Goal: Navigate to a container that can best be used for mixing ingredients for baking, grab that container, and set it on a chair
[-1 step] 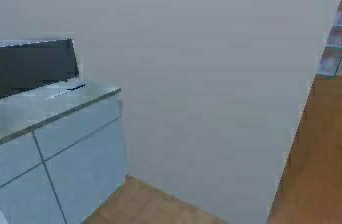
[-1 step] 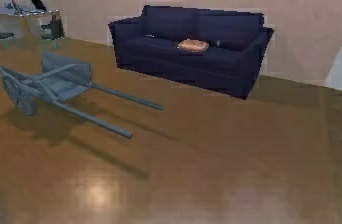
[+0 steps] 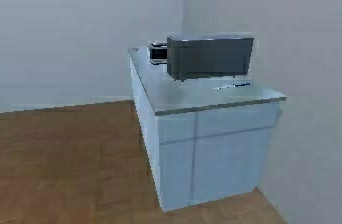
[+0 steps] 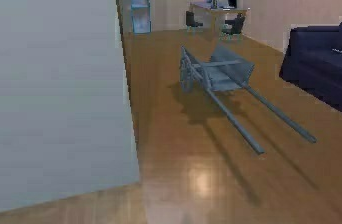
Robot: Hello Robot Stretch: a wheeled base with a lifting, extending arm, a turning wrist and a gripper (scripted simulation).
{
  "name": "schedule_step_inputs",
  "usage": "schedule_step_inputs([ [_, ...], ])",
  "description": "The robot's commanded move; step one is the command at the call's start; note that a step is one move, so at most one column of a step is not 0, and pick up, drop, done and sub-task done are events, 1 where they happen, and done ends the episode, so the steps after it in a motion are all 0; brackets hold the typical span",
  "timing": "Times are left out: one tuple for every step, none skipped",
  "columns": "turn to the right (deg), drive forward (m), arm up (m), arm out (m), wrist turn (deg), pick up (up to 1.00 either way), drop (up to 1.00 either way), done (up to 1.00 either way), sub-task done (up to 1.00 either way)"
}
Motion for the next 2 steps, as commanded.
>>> schedule_step_inputs([
  [-36.0, 0.0, 0.0, 0.0, 0.0, 0.0, 0.0, 0.0, 0.0],
  [0.0, 0.85, 0.0, 0.0, 0.0, 0.0, 0.0, 0.0, 0.0],
])
